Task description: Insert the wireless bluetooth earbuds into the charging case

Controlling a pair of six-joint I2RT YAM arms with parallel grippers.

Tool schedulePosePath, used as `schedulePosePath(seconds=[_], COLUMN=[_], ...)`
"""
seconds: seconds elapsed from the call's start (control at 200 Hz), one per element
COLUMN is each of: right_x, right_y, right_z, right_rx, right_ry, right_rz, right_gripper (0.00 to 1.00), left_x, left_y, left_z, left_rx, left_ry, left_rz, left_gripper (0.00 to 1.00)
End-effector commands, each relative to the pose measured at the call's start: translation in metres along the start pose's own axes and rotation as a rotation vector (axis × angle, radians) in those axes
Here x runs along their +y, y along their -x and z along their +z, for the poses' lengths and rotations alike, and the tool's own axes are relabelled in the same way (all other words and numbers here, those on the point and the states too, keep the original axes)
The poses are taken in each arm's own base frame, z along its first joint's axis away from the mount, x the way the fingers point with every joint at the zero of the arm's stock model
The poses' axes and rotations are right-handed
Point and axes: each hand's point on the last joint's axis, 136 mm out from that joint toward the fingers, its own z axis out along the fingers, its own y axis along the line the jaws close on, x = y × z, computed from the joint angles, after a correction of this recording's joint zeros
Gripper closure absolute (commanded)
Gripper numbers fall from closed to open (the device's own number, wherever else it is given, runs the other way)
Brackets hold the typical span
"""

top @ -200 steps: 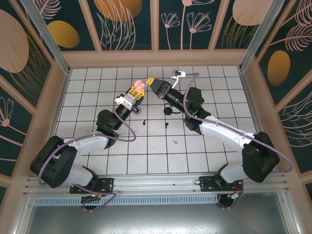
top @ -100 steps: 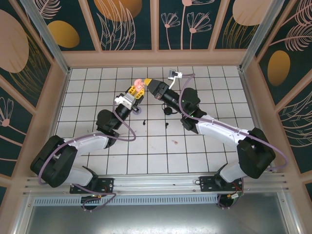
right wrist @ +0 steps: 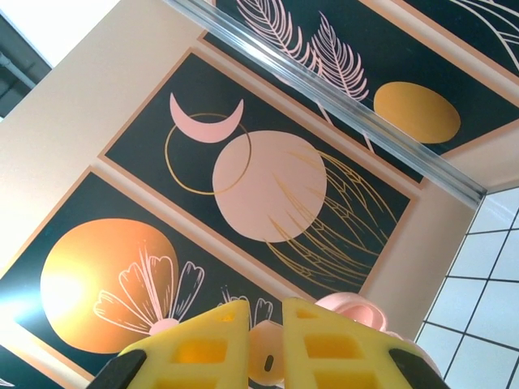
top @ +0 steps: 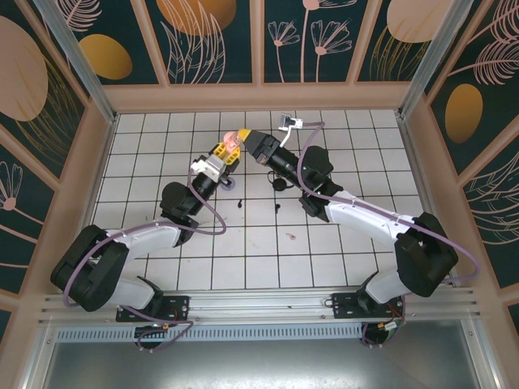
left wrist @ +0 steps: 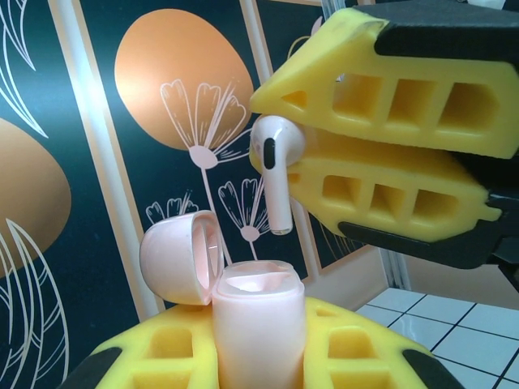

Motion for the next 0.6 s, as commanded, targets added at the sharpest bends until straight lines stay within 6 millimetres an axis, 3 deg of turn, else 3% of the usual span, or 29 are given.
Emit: schedulePosePath(seconds=[0.0, 0.591], right_x=[0.019, 0.003], right_y=[0.004, -0.006], right_z=[0.007, -0.003], right_rx=[-0.013, -0.004], right_ry=[0.071, 0.022], right_rz=[-0.002, 0.016], right_gripper=[0.87, 0.88], left_x=[-0.002, 0.001], left_y=[0.018, 0.022], left_z=[0.005, 0.006], left_rx=[-0.058, -0.061], left_ry=[-0.015, -0.005], left_rz=[0.004, 0.002], left_gripper=[1.0, 1.0])
